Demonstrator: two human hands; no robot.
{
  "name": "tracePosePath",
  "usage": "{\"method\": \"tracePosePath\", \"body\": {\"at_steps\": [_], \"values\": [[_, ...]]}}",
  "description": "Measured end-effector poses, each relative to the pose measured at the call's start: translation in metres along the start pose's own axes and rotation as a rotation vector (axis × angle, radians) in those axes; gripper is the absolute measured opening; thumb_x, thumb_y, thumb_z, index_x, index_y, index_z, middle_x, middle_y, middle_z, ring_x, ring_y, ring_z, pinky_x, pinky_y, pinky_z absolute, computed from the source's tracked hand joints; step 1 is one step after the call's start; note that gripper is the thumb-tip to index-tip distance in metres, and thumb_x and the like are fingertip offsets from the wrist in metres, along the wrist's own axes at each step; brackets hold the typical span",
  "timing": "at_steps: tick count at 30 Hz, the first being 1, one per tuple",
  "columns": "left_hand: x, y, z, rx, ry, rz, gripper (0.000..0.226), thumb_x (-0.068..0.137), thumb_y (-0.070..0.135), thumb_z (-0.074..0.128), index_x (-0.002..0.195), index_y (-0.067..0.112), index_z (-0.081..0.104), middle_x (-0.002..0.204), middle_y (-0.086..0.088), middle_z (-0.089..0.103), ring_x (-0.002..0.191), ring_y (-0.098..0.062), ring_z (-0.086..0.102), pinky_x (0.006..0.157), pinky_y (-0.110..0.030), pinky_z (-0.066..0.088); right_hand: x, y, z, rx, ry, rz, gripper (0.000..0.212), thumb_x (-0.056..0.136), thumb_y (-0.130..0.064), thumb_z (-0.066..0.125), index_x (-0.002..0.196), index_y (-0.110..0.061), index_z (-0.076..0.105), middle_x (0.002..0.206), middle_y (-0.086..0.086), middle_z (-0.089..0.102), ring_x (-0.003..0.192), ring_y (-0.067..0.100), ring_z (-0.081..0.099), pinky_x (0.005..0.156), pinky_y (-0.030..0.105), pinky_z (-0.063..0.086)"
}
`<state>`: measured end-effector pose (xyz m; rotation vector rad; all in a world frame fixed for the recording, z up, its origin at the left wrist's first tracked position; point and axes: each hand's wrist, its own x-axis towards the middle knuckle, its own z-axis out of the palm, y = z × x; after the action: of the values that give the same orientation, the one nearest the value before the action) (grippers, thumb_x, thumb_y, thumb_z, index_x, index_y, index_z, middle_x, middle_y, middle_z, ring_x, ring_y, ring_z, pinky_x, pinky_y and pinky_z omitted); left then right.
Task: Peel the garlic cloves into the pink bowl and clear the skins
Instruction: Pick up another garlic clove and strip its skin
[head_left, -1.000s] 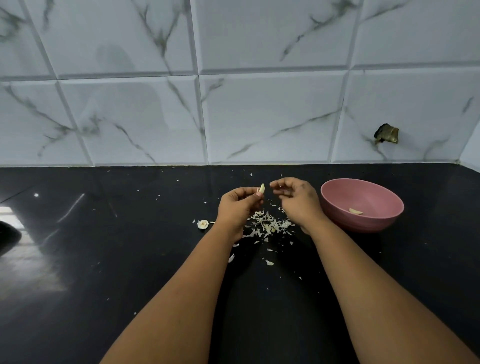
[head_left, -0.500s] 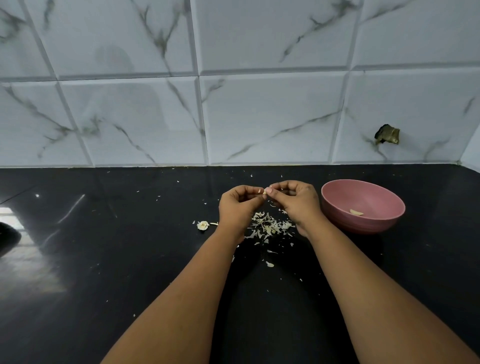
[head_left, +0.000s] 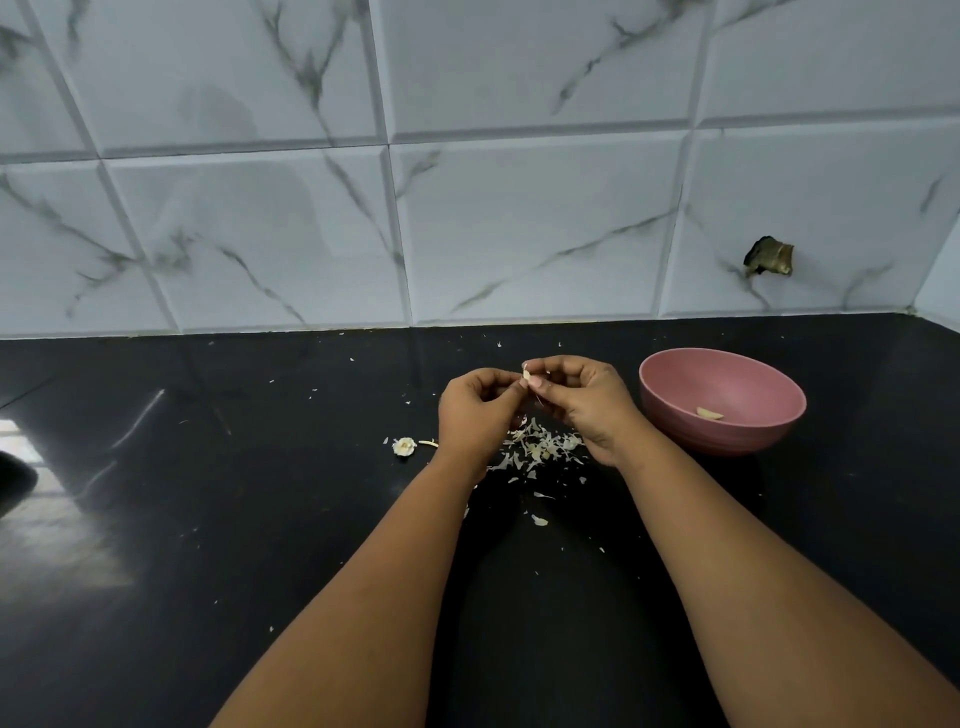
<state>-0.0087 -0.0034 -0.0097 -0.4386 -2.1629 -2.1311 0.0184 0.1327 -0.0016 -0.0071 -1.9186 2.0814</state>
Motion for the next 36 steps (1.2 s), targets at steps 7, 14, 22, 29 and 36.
{"method": "tracePosePath", "body": {"at_steps": [7, 14, 22, 29, 36], "values": [[0.0044, -0.0008, -0.0009, 0.286, 0.059, 0.136, 0.008, 0.089, 0.023, 0.068, 0.083, 0.02, 0.072, 0.072, 0.003, 0.072, 0.071, -0.015, 0.07, 0.073, -0.036, 0.058, -0.0007, 0.0004, 0.0024, -0.058, -0.033, -0.005, 0.018, 0.085, -0.002, 0.07, 0.089, -0.018, 0.074, 0.088, 0.01, 0.072, 0.083, 0.021, 0.068, 0.078, 0.035, 0.058], [0.0008, 0.0019, 0.0006, 0.471, 0.069, 0.283, 0.009, 0.092, 0.022, 0.063, 0.087, 0.016, 0.068, 0.074, 0.005, 0.067, 0.071, -0.013, 0.061, 0.072, -0.033, 0.052, -0.0017, -0.002, -0.0004, -0.089, -0.057, -0.056, 0.024, 0.087, 0.001, 0.067, 0.091, -0.021, 0.075, 0.085, -0.001, 0.075, 0.076, 0.007, 0.065, 0.069, 0.025, 0.056], [0.001, 0.0012, 0.0035, 0.253, 0.024, 0.184, 0.009, 0.1, 0.022, 0.055, 0.095, 0.017, 0.061, 0.089, -0.003, 0.069, 0.083, -0.019, 0.067, 0.078, -0.042, 0.057, 0.0009, -0.0016, -0.0004, -0.04, -0.008, -0.073, 0.024, 0.088, 0.006, 0.064, 0.1, -0.014, 0.067, 0.082, 0.002, 0.068, 0.076, 0.006, 0.065, 0.067, 0.017, 0.052], [0.0001, 0.0016, 0.0036, -0.026, -0.075, 0.028, 0.006, 0.096, 0.01, 0.061, 0.09, 0.009, 0.062, 0.083, -0.008, 0.068, 0.074, -0.013, 0.066, 0.081, -0.036, 0.058, 0.0019, -0.0018, -0.0017, -0.032, -0.035, -0.071, 0.023, 0.087, 0.005, 0.064, 0.104, -0.011, 0.065, 0.082, 0.005, 0.069, 0.079, 0.014, 0.065, 0.074, 0.022, 0.055], [0.0, 0.0046, -0.0026, -0.014, -0.074, 0.027, 0.006, 0.092, 0.004, 0.065, 0.088, 0.004, 0.069, 0.085, -0.019, 0.072, 0.083, -0.027, 0.07, 0.087, -0.043, 0.059, 0.0001, -0.0041, -0.007, -0.035, -0.079, -0.046, 0.026, 0.085, 0.005, 0.066, 0.103, -0.014, 0.064, 0.078, 0.004, 0.069, 0.075, 0.011, 0.066, 0.068, 0.019, 0.053]]}}
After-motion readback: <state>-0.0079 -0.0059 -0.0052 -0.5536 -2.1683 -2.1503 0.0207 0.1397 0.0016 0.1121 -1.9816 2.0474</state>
